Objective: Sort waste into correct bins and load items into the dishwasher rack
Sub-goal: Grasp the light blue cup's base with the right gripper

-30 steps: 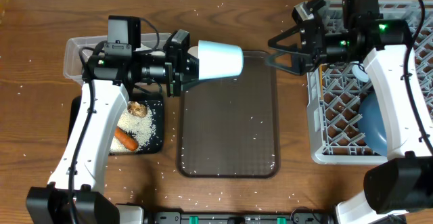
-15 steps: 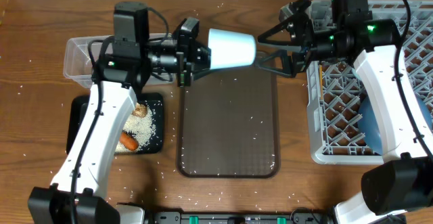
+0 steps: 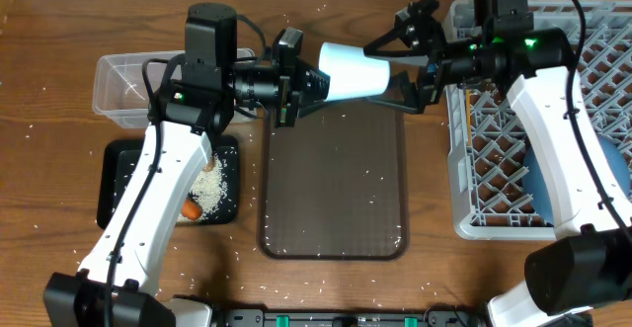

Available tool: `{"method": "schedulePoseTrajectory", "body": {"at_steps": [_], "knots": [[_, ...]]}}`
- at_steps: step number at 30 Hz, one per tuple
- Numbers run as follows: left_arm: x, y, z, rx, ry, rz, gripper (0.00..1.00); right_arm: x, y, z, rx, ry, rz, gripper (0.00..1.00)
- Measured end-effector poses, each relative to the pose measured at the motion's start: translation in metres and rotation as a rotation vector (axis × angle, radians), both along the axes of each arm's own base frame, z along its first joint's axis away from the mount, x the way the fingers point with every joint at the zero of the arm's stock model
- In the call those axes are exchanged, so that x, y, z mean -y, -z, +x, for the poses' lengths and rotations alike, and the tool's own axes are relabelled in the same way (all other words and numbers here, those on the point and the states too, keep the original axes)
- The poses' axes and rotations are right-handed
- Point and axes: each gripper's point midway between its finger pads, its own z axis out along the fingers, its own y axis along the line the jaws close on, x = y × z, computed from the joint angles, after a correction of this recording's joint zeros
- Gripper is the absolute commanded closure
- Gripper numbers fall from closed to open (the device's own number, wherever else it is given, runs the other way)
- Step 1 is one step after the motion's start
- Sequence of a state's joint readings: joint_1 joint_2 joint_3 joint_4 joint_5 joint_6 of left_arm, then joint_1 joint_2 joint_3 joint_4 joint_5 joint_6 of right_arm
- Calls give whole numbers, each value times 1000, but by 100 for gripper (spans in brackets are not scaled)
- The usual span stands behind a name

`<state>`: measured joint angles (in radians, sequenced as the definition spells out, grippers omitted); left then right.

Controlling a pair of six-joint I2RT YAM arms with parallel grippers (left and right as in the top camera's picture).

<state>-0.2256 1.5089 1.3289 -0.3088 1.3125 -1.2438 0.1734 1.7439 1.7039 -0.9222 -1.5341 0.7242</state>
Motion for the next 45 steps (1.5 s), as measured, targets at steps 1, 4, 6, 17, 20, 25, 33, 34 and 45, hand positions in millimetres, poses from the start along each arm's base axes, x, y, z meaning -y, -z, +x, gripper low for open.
{"method": "schedulePoseTrajectory", "body": {"at_steps": [1, 4, 6, 17, 20, 25, 33, 34, 45], "knots": [[0, 0, 1, -2, -4, 2, 94, 0, 0, 0, -8, 0, -1, 3], [0, 1, 1, -8, -10, 5, 94, 0, 0, 0, -18, 1, -3, 12], [0, 1, 2, -6, -10, 4, 94, 0, 0, 1, -24, 3, -6, 16], [0, -1, 1, -13, -6, -1, 94, -1, 1, 3, -18, 6, -8, 17], [0, -2, 0, -30, -3, -6, 94, -1, 0, 4, -3, 6, -6, 17], [2, -3, -3, -50, 10, -13, 94, -1, -1, 6, 19, 7, -2, 16], [4, -4, -7, -64, 26, -20, 94, -2, -2, 9, 57, 13, -3, 17], [4, -5, -7, -67, 27, -21, 94, -2, -2, 9, 58, 13, -3, 17], [4, -7, -9, -69, 35, -27, 94, -8, -1, 6, 51, 1, -10, 26]]}}
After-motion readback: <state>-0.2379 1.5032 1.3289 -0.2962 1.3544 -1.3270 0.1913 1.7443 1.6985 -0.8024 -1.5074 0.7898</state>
